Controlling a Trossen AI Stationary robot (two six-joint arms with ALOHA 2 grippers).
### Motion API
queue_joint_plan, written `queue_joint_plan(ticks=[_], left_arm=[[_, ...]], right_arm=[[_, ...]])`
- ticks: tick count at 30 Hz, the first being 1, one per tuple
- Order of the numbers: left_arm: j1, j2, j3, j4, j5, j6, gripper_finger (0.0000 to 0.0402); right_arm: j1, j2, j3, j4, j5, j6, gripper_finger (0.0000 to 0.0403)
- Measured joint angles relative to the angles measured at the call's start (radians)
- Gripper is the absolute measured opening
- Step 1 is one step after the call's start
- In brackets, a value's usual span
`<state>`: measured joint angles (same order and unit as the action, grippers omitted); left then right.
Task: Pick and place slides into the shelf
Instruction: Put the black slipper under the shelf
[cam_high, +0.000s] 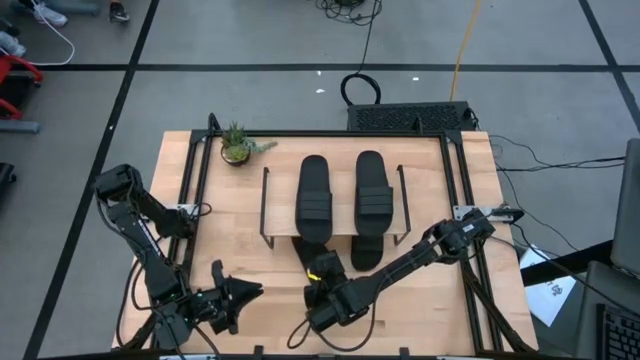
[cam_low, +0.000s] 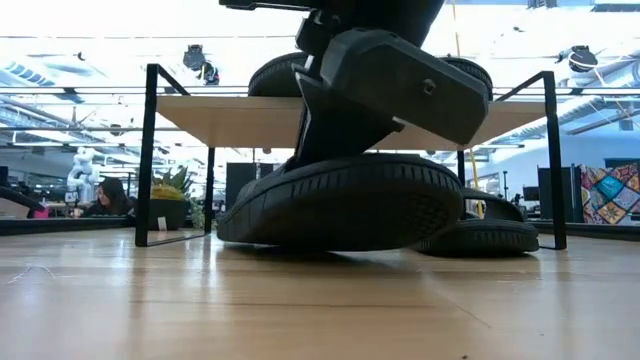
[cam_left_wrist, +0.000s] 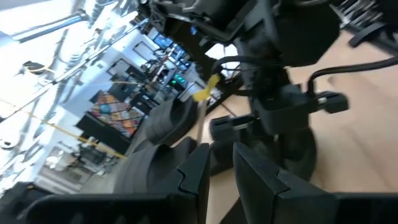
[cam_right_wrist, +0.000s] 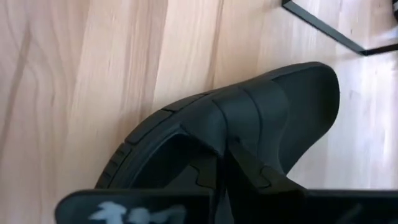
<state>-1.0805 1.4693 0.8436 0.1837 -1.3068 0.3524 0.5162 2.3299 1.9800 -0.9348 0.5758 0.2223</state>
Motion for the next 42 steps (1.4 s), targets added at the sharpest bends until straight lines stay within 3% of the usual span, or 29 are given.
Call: queue_joint_plan(ticks=[10, 24, 31, 36, 42], left_arm=[[0.0, 0.0, 0.0, 0.0, 0.034, -0.022, 0.0081], [-0.002, 0.0, 0.0, -0.037, 0.044, -0.079, 0.0081], [-0.002, 0.0, 0.0, -0.057, 0.049, -0.112, 0.0081], [-0.002, 0.0, 0.0, -0.061, 0.07, -0.129, 0.0081], [-0.002, 0.0, 0.0, -0.086, 0.113, -0.142, 0.0081]], right_arm=[[-0.019, -0.001, 0.0, -0.15, 0.08, 0.215, 0.0002], [-0.097, 0.006, -0.012, -0.124, -0.028, 0.341, 0.0005], [-0.115, 0.006, -0.012, -0.003, -0.081, 0.316, 0.0009], [-0.113, 0.007, -0.012, 0.044, -0.132, 0.256, 0.0034], [-0.111, 0.004, -0.011, 0.125, -0.219, 0.208, 0.0103]])
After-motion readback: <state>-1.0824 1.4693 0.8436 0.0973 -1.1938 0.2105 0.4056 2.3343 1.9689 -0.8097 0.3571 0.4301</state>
